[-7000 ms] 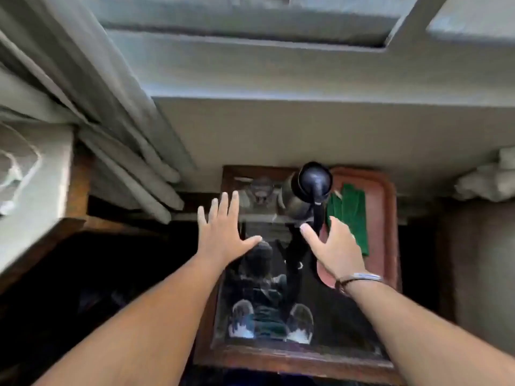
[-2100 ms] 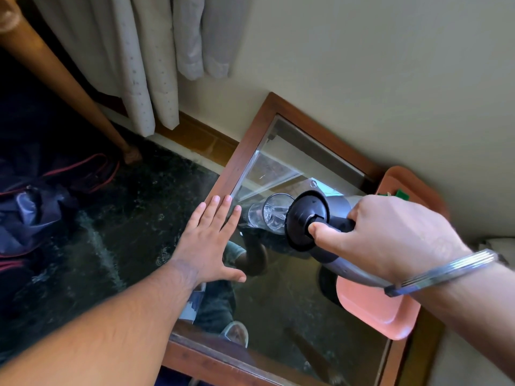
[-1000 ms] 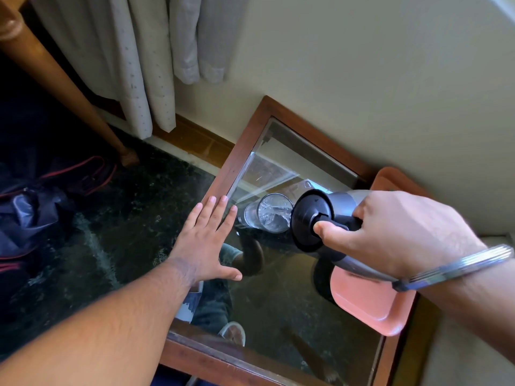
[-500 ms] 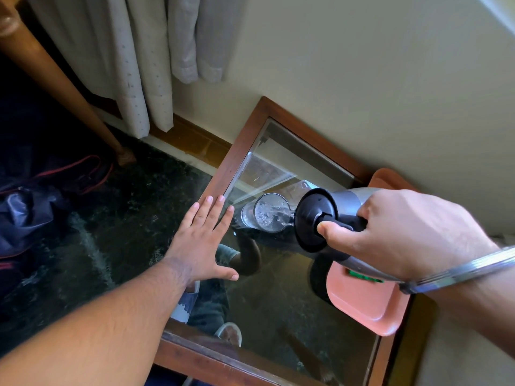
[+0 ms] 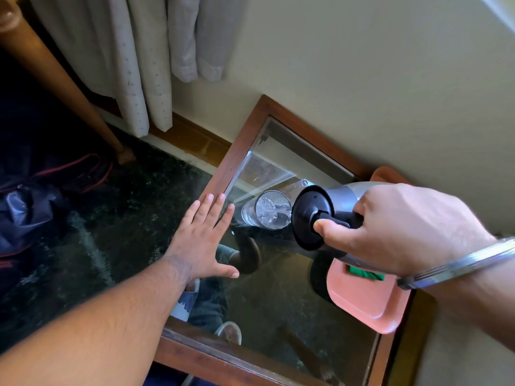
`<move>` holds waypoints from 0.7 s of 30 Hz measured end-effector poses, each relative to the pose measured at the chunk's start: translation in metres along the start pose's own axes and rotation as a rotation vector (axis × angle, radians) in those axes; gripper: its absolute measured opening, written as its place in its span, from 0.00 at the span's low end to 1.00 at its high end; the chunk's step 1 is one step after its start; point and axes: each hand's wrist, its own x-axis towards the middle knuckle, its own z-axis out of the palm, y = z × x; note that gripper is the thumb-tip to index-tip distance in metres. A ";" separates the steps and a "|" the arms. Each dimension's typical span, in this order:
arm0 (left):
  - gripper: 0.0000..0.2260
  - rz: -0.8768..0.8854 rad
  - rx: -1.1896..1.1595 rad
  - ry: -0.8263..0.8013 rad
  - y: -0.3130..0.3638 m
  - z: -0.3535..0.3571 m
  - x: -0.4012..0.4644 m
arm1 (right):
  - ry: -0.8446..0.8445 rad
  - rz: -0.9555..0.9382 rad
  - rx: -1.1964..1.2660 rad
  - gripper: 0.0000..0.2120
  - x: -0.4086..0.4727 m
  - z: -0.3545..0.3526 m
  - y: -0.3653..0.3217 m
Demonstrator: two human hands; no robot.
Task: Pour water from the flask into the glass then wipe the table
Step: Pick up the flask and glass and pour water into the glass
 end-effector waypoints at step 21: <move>0.61 0.084 0.001 0.036 -0.003 -0.004 -0.007 | 0.049 -0.048 -0.071 0.34 -0.002 0.001 -0.014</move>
